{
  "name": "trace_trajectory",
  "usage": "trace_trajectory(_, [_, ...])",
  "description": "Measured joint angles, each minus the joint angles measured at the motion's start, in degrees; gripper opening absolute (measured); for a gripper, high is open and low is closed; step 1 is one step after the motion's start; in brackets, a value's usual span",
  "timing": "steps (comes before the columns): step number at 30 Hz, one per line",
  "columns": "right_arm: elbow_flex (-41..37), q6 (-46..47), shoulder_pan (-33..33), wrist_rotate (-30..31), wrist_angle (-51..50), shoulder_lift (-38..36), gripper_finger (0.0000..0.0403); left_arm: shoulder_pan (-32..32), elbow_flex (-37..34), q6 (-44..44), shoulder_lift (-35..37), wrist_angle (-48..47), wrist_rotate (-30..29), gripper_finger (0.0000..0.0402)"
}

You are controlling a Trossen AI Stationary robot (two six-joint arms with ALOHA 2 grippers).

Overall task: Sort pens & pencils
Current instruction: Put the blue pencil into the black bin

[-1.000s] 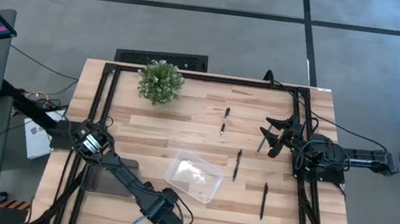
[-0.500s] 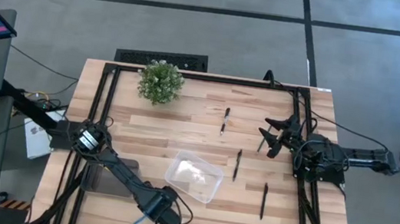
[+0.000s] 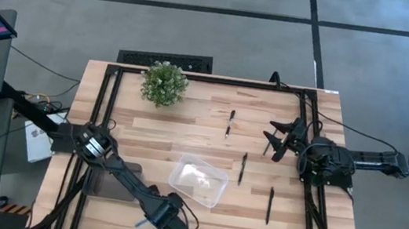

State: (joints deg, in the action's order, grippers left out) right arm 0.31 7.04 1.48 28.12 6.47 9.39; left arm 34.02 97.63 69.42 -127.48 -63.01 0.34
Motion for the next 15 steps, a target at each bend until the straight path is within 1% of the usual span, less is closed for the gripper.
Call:
trace_trajectory(3, [0.0,0.0,0.0,0.0,-0.01,-0.02,0.0268,-0.42,2.24,-1.6,-0.11,-1.33,-4.04,0.0006])
trace_trajectory(5, [0.0,0.0,0.0,0.0,-0.01,-0.02,0.0268,-0.6,3.79,-3.05,-0.06,-2.04,-5.32,0.0006])
trace_trajectory(10, [0.0,0.0,0.0,0.0,-0.04,-0.02,0.0268,-0.64,7.29,-6.68,-0.04,-6.33,-4.05,0.0006])
trace_trajectory(15, [-0.02,-0.01,0.0,0.0,-0.03,-0.02,0.0268,-0.76,13.03,-8.1,0.09,-16.66,-2.75,0.0006])
